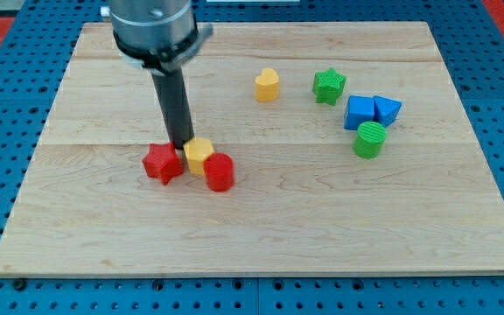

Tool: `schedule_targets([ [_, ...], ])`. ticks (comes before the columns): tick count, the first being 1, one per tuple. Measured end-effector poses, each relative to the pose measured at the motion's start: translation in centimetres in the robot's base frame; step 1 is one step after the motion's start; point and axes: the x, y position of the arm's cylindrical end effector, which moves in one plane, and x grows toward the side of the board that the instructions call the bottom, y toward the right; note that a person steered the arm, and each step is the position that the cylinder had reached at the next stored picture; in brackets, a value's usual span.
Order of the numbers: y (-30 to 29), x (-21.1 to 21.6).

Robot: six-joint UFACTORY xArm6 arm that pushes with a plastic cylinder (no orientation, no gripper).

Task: Push the yellow hexagon and red circle

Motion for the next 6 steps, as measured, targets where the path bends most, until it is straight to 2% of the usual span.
schedule_targets([
  [1,0.9,3.0],
  [2,3.6,2.8],
  [3,7.7,0.4],
  [4,8.3,5.3],
  [5,4.4,7.6],
  [6,5.6,5.7],
])
